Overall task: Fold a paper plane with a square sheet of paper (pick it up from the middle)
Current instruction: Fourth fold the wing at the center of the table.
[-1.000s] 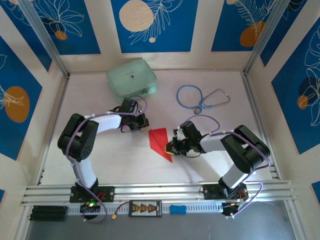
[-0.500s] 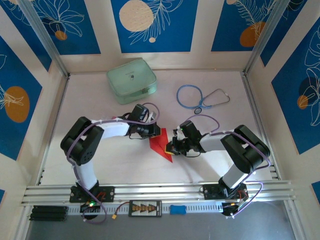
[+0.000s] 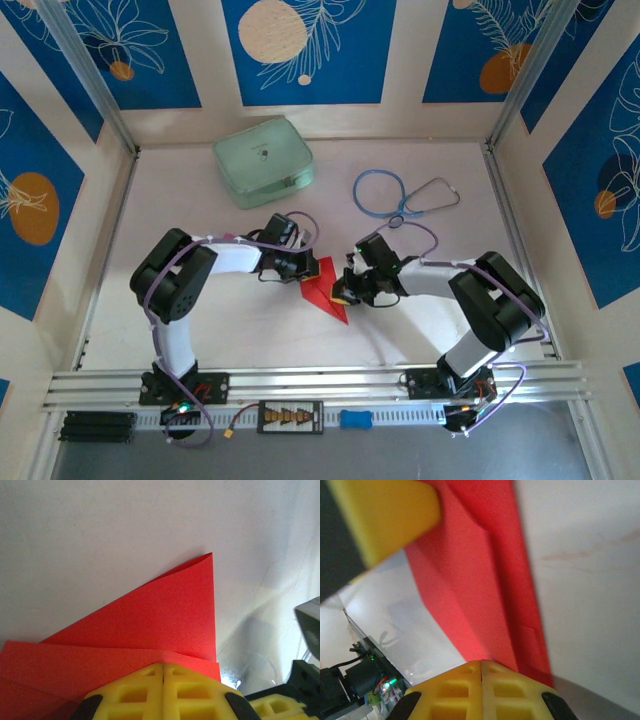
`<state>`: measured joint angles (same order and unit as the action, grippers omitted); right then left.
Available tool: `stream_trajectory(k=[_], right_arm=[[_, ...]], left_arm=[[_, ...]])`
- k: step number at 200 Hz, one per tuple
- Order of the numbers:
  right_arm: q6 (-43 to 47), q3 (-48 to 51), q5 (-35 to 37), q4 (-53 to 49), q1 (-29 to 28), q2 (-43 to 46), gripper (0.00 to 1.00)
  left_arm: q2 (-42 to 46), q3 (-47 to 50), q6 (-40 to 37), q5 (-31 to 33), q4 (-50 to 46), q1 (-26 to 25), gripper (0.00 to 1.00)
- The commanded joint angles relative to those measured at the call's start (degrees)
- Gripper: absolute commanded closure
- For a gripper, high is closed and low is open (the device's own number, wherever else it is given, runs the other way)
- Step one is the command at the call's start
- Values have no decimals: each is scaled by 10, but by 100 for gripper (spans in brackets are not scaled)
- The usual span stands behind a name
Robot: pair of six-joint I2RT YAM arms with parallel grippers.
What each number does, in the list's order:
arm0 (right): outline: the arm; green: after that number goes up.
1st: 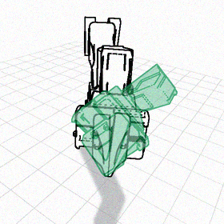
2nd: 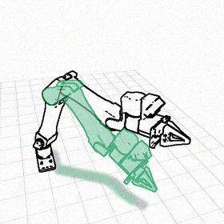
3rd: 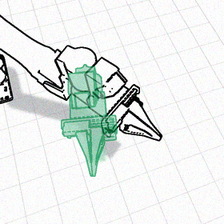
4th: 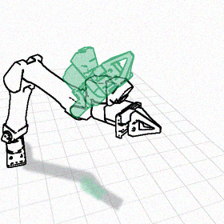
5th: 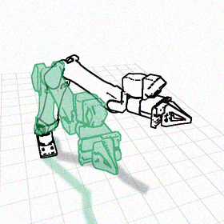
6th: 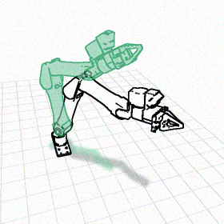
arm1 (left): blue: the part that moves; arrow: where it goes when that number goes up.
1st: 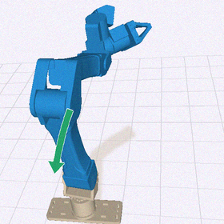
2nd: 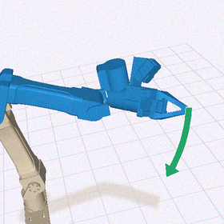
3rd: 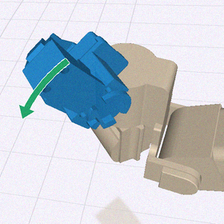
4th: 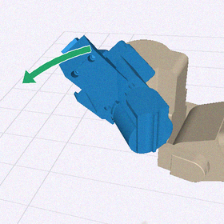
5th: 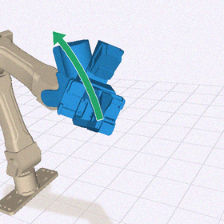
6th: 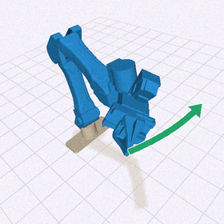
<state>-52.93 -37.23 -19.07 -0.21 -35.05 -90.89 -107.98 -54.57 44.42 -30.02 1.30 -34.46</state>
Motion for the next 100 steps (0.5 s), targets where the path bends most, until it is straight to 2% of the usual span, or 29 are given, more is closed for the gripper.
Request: stream_trajectory(k=[1,56,74,100], right_arm=[[8,-41,6,-30,-11,6,99],[-12,-86,27,-7,-36,-84,99],[-22,-69,45,4,-35,-107,98],[-32,-32,20,41,-39,-112,98]], left_arm=[[-14,10,-18,29,-53,5,94],[-17,8,-16,17,-41,5,94],[-18,9,-15,18,-41,7,94],[-15,12,-14,17,-38,9,94]])
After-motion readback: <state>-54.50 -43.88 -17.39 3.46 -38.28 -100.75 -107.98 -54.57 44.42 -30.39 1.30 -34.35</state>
